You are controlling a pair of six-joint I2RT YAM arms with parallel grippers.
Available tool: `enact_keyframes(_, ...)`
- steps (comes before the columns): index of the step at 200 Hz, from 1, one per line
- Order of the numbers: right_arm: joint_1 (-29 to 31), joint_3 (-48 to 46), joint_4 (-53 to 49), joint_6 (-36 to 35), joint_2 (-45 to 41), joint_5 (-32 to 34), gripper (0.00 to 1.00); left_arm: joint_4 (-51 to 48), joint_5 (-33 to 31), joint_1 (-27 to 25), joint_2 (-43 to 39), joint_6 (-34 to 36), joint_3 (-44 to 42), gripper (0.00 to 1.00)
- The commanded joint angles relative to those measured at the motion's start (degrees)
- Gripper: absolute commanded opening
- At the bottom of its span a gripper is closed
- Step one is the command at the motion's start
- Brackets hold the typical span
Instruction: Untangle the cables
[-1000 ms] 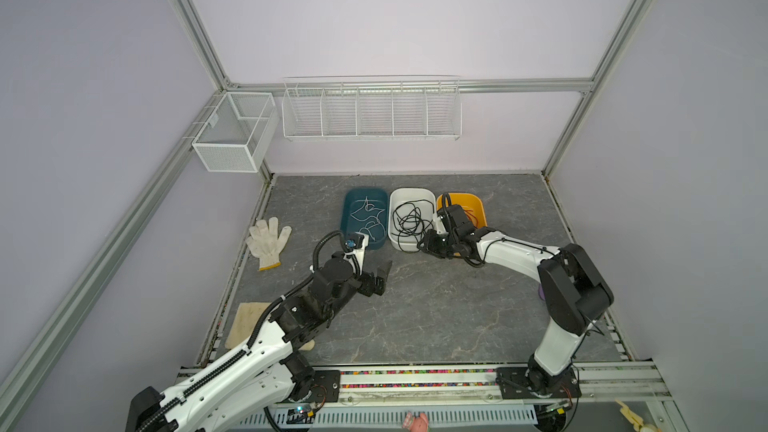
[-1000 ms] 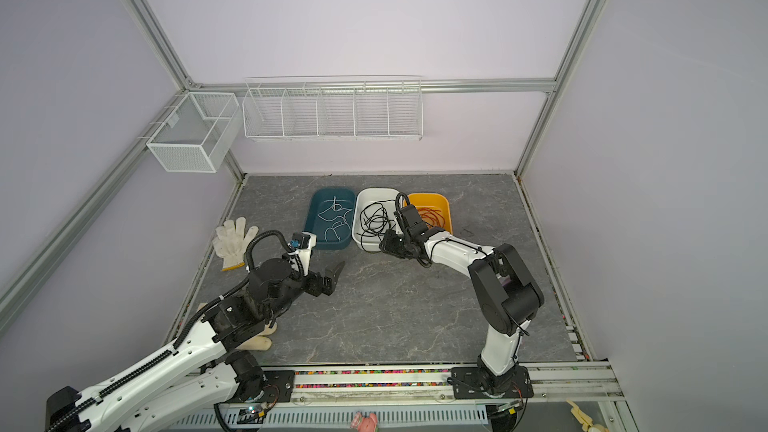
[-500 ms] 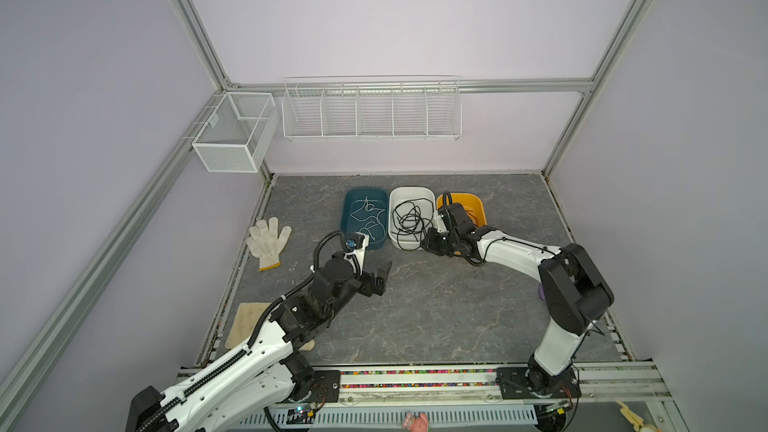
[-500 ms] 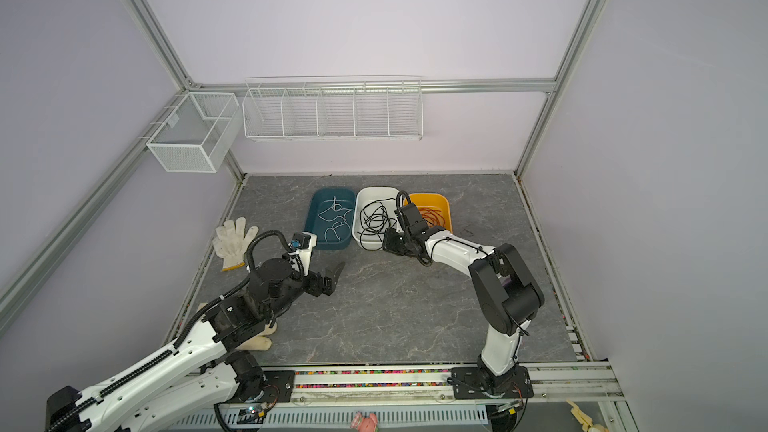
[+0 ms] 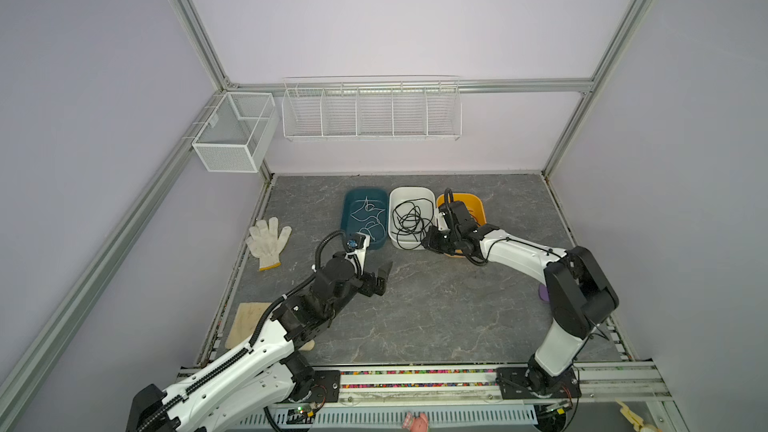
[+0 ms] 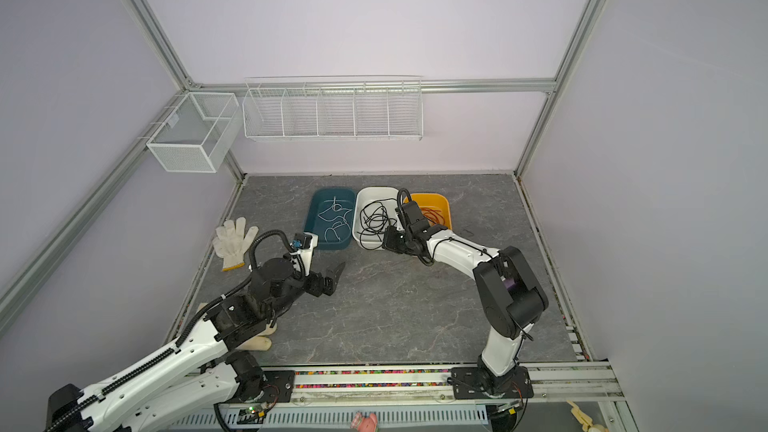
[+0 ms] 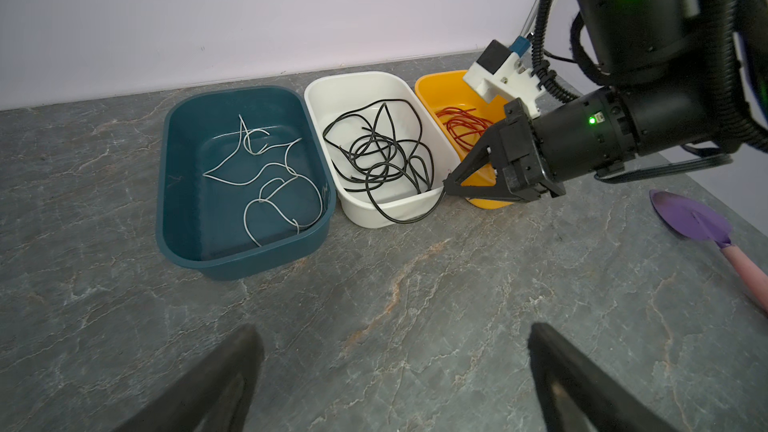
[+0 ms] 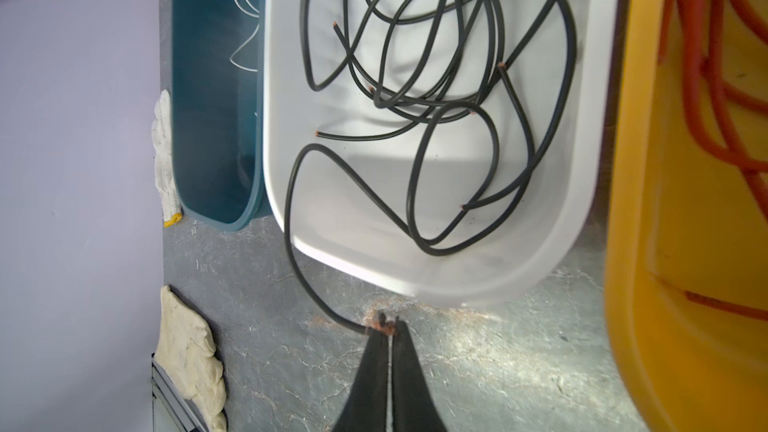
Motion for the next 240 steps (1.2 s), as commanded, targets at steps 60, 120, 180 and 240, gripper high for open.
enact_keyframes(60,-1.13,9.33,-4.80,-4.22,1.42,2.85,0.07,0.00,0.25,0.29,-0.02,0.61,0.06,0.99)
enact_keyframes(120,-2.60,19.34,-7.10,-7.41,14.33,5.58,0.07,-0.15,0.21,0.34,-0.15,0.98,-0.03,0.99)
enact_keyframes(180,-2.52,21.99,-9.98,-10.06,19.46,9.28,0.07,-0.18,0.30,0.32,-0.56,1.46,-0.22,0.99)
enact_keyframes(240,-2.20,18.93,-11.90,-11.22,7.96,11.38,0.23,0.17,0.36,0.33,0.29,1.56,-0.16,0.99)
